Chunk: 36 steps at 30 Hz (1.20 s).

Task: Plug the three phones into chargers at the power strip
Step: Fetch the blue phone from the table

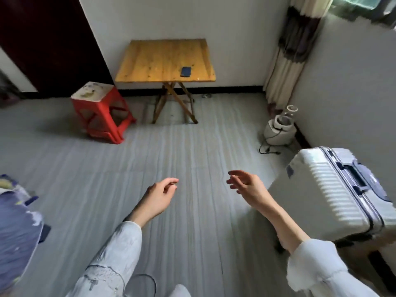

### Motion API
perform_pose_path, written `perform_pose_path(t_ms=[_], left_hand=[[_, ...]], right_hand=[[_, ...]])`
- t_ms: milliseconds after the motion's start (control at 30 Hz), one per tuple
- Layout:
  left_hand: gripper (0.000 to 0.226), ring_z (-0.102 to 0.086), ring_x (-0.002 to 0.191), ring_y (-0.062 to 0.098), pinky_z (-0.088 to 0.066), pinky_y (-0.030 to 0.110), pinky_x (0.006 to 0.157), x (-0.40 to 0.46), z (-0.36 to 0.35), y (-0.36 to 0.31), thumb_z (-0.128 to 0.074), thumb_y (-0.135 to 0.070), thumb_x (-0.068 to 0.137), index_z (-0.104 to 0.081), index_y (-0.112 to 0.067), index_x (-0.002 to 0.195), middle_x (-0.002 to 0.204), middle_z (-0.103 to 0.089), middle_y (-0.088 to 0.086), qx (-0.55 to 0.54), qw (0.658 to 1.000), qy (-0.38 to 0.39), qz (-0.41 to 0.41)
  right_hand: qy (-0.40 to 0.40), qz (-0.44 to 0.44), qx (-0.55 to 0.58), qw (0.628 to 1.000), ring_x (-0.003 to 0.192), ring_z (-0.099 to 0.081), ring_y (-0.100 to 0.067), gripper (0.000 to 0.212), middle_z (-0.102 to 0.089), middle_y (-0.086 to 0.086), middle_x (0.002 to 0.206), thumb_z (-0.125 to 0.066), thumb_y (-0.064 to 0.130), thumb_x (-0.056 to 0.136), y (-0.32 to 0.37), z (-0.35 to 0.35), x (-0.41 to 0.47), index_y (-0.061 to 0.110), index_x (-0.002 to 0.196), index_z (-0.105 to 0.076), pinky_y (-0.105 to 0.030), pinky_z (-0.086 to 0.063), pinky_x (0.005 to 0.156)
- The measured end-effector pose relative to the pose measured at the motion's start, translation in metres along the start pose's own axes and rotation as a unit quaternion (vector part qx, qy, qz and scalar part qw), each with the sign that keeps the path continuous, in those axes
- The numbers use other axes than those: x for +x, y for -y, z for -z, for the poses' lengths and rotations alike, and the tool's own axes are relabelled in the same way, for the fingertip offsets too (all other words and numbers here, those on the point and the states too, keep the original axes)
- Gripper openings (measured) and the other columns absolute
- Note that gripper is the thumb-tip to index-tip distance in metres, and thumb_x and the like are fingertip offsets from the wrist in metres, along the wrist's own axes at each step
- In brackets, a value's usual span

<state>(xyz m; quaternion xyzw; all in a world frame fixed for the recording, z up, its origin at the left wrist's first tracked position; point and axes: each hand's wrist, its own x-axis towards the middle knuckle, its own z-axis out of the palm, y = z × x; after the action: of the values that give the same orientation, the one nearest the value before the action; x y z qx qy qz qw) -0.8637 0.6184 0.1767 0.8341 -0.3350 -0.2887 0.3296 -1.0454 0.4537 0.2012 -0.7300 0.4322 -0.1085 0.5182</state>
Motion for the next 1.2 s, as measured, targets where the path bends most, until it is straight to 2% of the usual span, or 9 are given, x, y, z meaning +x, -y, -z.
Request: perform_pose_path(t_ms=[67,200,300,433,700,833,967,1100,1200], left_hand=[[0.026,-0.063,0.103,0.018,-0.042,0.024,0.089,0.04,0.022,0.008,-0.047,-0.018,0.092,-0.06,-0.018,0.116,0.108,-0.07,0.006,-0.01,1.0,-0.017,0.01],[0.026,-0.064,0.102,0.021,-0.042,0.025,0.09,0.137,0.064,0.021,-0.047,-0.014,0.092,-0.06,-0.015,0.115,0.109,-0.069,0.009,-0.024,0.999,-0.034,0.012],[0.027,-0.063,0.102,0.022,-0.042,0.024,0.088,0.216,0.101,0.024,-0.046,-0.013,0.092,-0.06,-0.014,0.115,0.11,-0.069,0.008,-0.021,0.999,-0.03,0.008],[0.027,-0.06,0.097,0.017,-0.04,0.021,0.084,0.309,0.149,0.023,-0.046,-0.017,0.093,-0.059,-0.016,0.116,0.109,-0.068,0.004,-0.008,1.0,-0.026,0.003],[0.026,-0.055,0.09,0.008,-0.037,0.019,0.079,0.491,0.189,0.018,-0.046,-0.024,0.093,-0.058,-0.022,0.116,0.105,-0.064,-0.004,0.001,1.0,0.014,-0.004],[0.028,-0.053,0.099,0.008,-0.037,0.02,0.085,0.589,0.2,0.026,-0.044,-0.027,0.094,-0.056,-0.024,0.12,0.117,-0.062,-0.002,0.011,0.999,0.031,0.01],[0.032,-0.052,0.117,0.016,-0.037,0.022,0.091,0.686,0.218,0.022,-0.042,-0.025,0.095,-0.051,-0.021,0.125,0.129,-0.057,0.004,0.032,0.998,0.045,0.039],[0.039,-0.038,0.133,0.018,-0.03,0.024,0.1,0.768,0.233,0.019,-0.041,-0.026,0.095,-0.041,-0.023,0.134,0.143,-0.042,0.002,0.064,0.995,0.067,0.049],[0.045,-0.025,0.14,0.018,-0.024,0.031,0.111,0.827,0.239,0.024,-0.042,-0.025,0.095,-0.034,-0.019,0.139,0.15,-0.031,0.004,0.091,0.992,0.069,0.047]], right_hand=[[0.012,0.014,0.003,1.0,0.09,-0.065,-0.028,0.025,-0.069,-0.017,0.104,-0.047,0.015,0.095,0.025,-0.009,0.05,0.006,0.114,-0.06,-0.017,-0.045,0.069],[0.026,0.028,-0.006,0.999,0.082,-0.062,-0.019,0.025,-0.069,-0.017,0.104,-0.047,0.015,0.095,0.067,-0.031,0.151,0.007,0.114,-0.061,-0.011,-0.043,0.063],[0.016,0.028,-0.015,0.999,0.082,-0.062,-0.019,0.025,-0.069,-0.017,0.103,-0.047,0.016,0.095,0.103,-0.044,0.228,0.007,0.114,-0.061,-0.014,-0.045,0.065],[0.002,0.029,-0.015,0.999,0.08,-0.064,-0.017,0.022,-0.07,-0.01,0.097,-0.049,0.019,0.094,0.147,-0.056,0.311,0.013,0.11,-0.062,-0.024,-0.048,0.075],[-0.006,-0.004,-0.017,1.0,0.084,-0.065,-0.019,0.024,-0.07,-0.009,0.098,-0.049,0.02,0.094,0.189,-0.062,0.478,0.011,0.113,-0.061,-0.027,-0.049,0.078],[-0.001,-0.01,-0.014,1.0,0.085,-0.065,-0.02,0.025,-0.07,-0.012,0.1,-0.049,0.018,0.094,0.205,-0.068,0.581,0.01,0.114,-0.061,-0.03,-0.05,0.082],[0.015,-0.04,0.002,0.999,0.091,-0.065,-0.025,0.027,-0.069,-0.015,0.104,-0.047,0.018,0.095,0.22,-0.072,0.678,0.007,0.117,-0.059,-0.032,-0.049,0.083],[0.03,-0.075,-0.007,0.997,0.096,-0.064,-0.027,0.029,-0.067,-0.017,0.107,-0.046,0.018,0.095,0.235,-0.078,0.759,0.006,0.119,-0.057,-0.033,-0.049,0.084],[0.04,-0.101,-0.027,0.994,0.092,-0.063,-0.026,0.03,-0.067,-0.017,0.11,-0.046,0.017,0.095,0.24,-0.086,0.816,0.005,0.121,-0.056,-0.03,-0.048,0.078]])
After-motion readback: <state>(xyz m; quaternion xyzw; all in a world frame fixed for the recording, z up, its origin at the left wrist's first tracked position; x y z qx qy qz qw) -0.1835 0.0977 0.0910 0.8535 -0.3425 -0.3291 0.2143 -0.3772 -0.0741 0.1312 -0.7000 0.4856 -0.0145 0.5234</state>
